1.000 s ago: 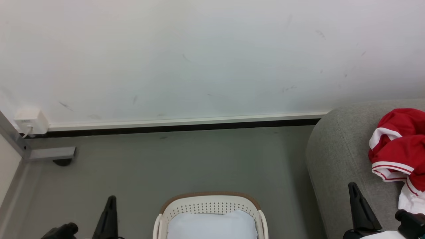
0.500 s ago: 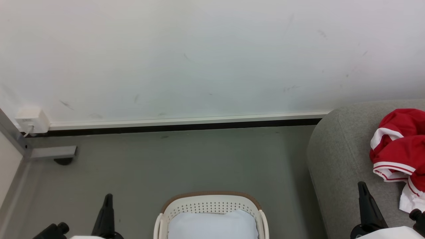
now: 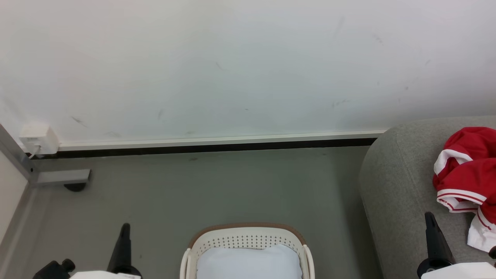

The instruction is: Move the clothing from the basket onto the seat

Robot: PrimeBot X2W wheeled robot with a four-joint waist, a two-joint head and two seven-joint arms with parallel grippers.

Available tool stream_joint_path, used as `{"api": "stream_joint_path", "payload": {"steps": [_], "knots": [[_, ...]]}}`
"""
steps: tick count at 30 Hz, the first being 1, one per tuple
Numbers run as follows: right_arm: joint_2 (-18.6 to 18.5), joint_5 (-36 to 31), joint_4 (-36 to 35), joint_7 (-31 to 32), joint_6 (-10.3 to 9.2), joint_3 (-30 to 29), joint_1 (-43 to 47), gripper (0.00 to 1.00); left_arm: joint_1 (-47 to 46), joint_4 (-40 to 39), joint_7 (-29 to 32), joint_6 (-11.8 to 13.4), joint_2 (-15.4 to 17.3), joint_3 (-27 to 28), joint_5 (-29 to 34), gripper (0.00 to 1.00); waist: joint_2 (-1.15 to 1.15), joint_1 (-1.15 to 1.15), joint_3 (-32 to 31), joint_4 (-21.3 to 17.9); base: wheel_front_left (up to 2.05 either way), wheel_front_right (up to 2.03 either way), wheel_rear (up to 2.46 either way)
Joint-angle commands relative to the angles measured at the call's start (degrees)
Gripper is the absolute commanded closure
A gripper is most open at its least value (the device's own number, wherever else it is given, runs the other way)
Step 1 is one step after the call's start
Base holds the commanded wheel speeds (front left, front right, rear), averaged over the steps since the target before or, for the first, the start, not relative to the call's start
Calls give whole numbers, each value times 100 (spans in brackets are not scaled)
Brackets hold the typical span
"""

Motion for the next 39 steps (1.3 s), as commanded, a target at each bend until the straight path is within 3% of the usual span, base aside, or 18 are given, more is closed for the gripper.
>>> {"api": "stream_joint_path", "payload": {"steps": [1,39], "knots": [[-4,245,-45,49,-4,-59,-168,100,-140,-62,55,-8,40,44,-238,100,0,0,2,4,0,0,0],[93,2254,-11,639,-8,-466,-251,100,-293,-23,645,-14,56,180,-2392,100,0,0,32,68,0,0,0]]}}
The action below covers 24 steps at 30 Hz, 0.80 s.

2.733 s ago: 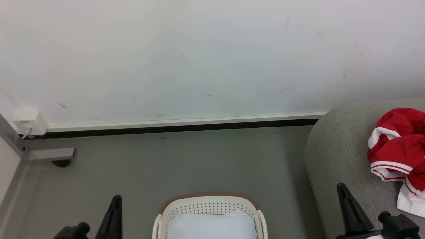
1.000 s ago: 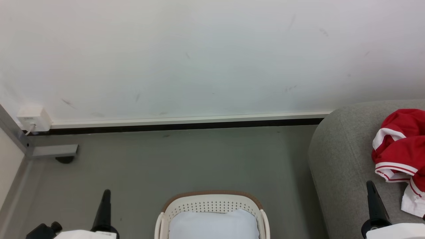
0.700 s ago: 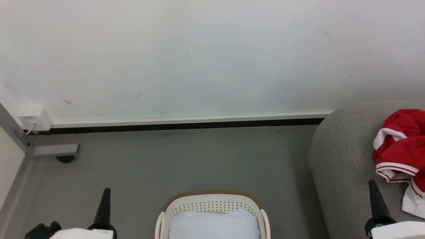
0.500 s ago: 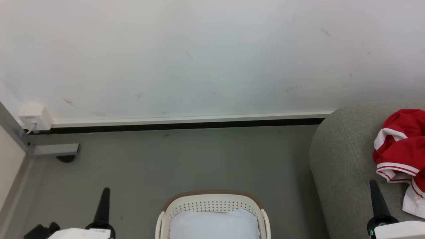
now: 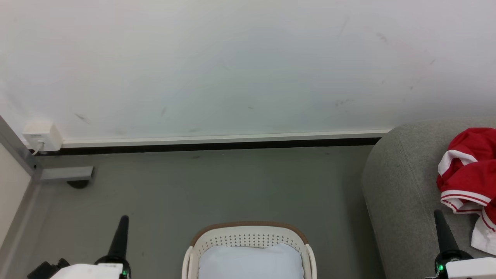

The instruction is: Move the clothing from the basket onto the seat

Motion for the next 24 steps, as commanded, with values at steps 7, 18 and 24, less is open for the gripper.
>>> {"api": "stream_joint_path", "payload": {"steps": [7,18,24], "knots": [[1,421,-14,119,-8,-103,-138,100,-112,-21,122,-16,50,50,-476,100,0,0,6,13,0,0,0],[31,879,-4,249,-9,-198,-147,100,-152,-11,259,-18,52,79,-947,100,0,0,15,32,0,0,0],[44,1098,2,329,-10,-252,-150,100,-162,-5,327,-19,54,96,-1221,100,0,0,20,43,0,0,0]]}}
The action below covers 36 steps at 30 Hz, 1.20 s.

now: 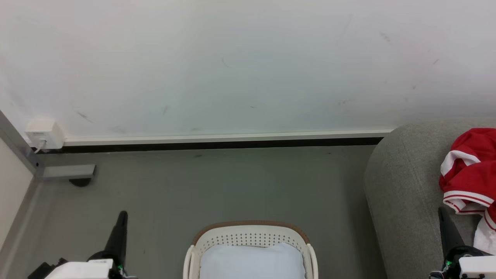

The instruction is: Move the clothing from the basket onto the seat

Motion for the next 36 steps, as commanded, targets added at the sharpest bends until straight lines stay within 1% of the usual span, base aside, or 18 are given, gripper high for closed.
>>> {"api": "stream_joint_path", "payload": {"steps": [1,18,36], "knots": [[-2,131,-1,42,-10,-50,-67,100,-69,-7,47,-19,47,30,-190,100,0,0,1,3,0,0,0],[38,716,15,223,-12,-176,-95,100,-112,8,219,-21,50,70,-835,100,0,0,15,33,0,0,0],[49,687,16,244,-12,-190,-96,100,-110,8,223,-21,49,67,-828,100,0,0,16,34,0,0,0]]}}
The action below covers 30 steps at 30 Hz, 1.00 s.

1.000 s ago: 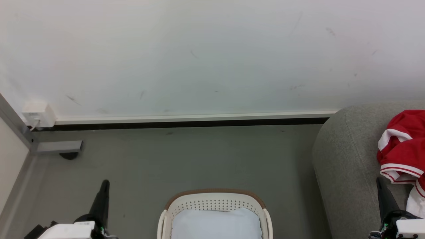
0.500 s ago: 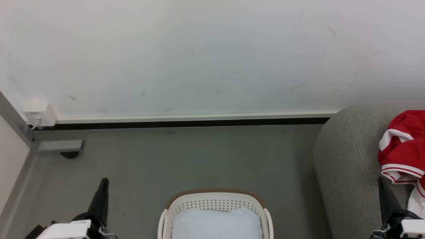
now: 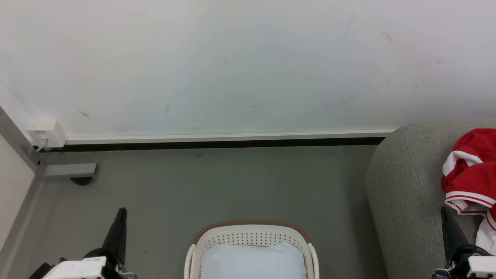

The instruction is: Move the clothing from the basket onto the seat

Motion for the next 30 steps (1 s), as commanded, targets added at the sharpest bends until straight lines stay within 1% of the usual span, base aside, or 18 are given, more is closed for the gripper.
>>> {"api": "stream_joint_path", "payload": {"steps": [1,30], "knots": [[7,-5,14,23,-12,-21,-68,100,-48,5,23,-20,42,14,-77,100,0,0,0,0,0,0,0],[16,-29,14,31,-12,-40,-70,100,-48,4,22,-20,42,13,-78,100,0,0,0,0,0,0,0]]}}
